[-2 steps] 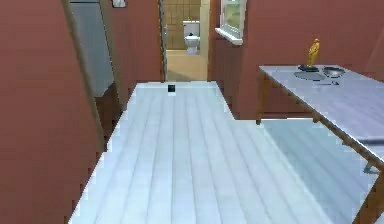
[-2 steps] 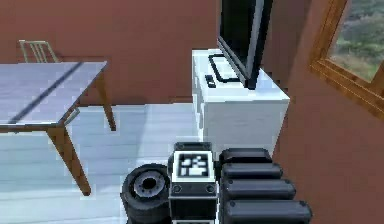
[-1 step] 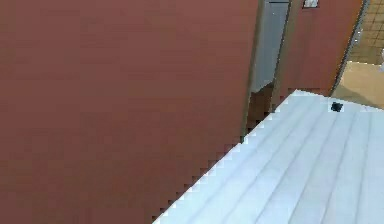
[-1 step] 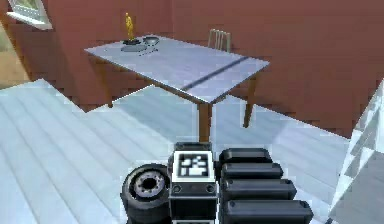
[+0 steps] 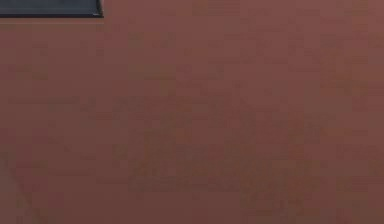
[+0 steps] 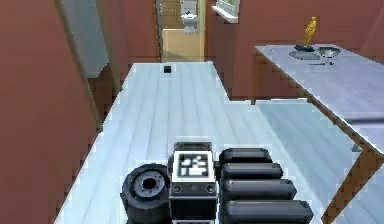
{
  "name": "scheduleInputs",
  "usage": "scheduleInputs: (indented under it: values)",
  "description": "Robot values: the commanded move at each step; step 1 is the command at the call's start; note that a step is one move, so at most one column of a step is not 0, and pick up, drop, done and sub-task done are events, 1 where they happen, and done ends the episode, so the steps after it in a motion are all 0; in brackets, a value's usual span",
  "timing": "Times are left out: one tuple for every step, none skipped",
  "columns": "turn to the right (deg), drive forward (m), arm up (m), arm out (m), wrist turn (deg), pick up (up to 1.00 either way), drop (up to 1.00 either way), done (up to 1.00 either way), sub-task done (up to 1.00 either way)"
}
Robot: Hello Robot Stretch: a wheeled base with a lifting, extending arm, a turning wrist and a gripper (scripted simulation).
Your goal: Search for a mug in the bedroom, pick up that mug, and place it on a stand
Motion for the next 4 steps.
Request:
scheduleInputs:
  values:
    - [-33.0,0.00,0.00,0.00,0.0,0.00,0.00,0.00,0.00]
    - [0.0,0.25,0.00,0.00,0.0,0.00,0.00,0.00,0.00]
    - [45.0,0.00,0.00,0.00,0.0,0.00,0.00,0.00,0.00]
    - [6.0,0.00,0.00,0.00,0.0,0.00,0.00,0.00,0.00]
